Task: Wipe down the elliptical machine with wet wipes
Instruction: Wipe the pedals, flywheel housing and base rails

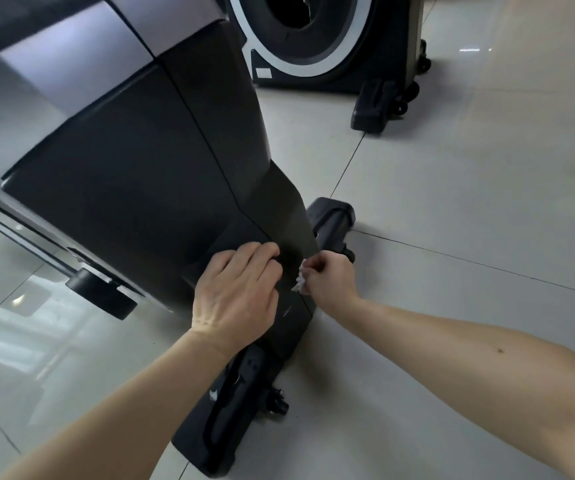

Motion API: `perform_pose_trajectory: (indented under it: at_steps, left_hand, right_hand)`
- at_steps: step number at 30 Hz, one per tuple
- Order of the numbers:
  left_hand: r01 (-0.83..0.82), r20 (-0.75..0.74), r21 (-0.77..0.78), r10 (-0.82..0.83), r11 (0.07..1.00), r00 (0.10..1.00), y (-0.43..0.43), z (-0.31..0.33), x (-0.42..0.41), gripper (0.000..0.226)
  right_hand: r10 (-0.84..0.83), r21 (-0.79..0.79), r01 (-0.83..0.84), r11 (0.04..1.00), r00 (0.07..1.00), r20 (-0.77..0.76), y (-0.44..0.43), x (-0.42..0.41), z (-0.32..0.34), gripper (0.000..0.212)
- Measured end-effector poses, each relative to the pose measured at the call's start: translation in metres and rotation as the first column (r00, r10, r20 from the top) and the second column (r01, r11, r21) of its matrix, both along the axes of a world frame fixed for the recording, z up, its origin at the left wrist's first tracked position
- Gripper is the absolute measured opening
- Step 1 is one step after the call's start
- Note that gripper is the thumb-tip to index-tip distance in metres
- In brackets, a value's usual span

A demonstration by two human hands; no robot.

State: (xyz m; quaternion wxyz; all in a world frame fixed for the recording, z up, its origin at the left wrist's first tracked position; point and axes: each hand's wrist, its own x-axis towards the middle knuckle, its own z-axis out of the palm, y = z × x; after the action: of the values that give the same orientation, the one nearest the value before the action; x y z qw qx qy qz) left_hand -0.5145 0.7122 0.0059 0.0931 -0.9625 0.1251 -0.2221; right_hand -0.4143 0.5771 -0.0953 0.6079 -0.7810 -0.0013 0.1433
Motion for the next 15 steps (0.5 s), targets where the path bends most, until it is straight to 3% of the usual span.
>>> perform_pose_trajectory:
  at_steps: [4, 7, 9, 13, 15]
  left_hand:
    - [0.004, 0.018, 0.026, -0.004, 1.000, 1.000, 0.002, 0.002, 0.003, 0.013]
    - [0.031, 0.030, 0.016, -0.032, 0.999, 0.999, 0.001, -0.001, 0.001, 0.014]
    - [0.028, 0.042, 0.017, -0.029, 0.999, 0.999, 0.001, -0.001, 0.002, 0.013]
    - [0.028, 0.044, 0.009, -0.029, 1.000, 0.999, 0.000, -0.001, 0.001, 0.014]
    - [0.025, 0.051, 0.011, -0.025, 1.000, 0.998, 0.000, 0.000, 0.001, 0.015]
  right_hand:
    - [-0.058, 0.142, 0.024, 0.990, 0.968, 0.242, 0.009, 0.022, 0.045, 0.012]
    - [-0.110, 0.227, 0.040, 0.973, 0.946, 0.305, 0.018, 0.022, 0.053, 0.005]
    - [-0.122, 0.208, 0.068, 0.976, 0.959, 0.257, 0.019, 0.018, 0.034, 0.007]
    - [-0.142, 0.124, 0.154, 0.980, 0.985, -0.101, 0.011, 0.001, -0.008, 0.011]
    - [-0.147, 0.020, 0.151, 0.988, 0.981, -0.123, 0.012, 0.003, -0.008, 0.011]
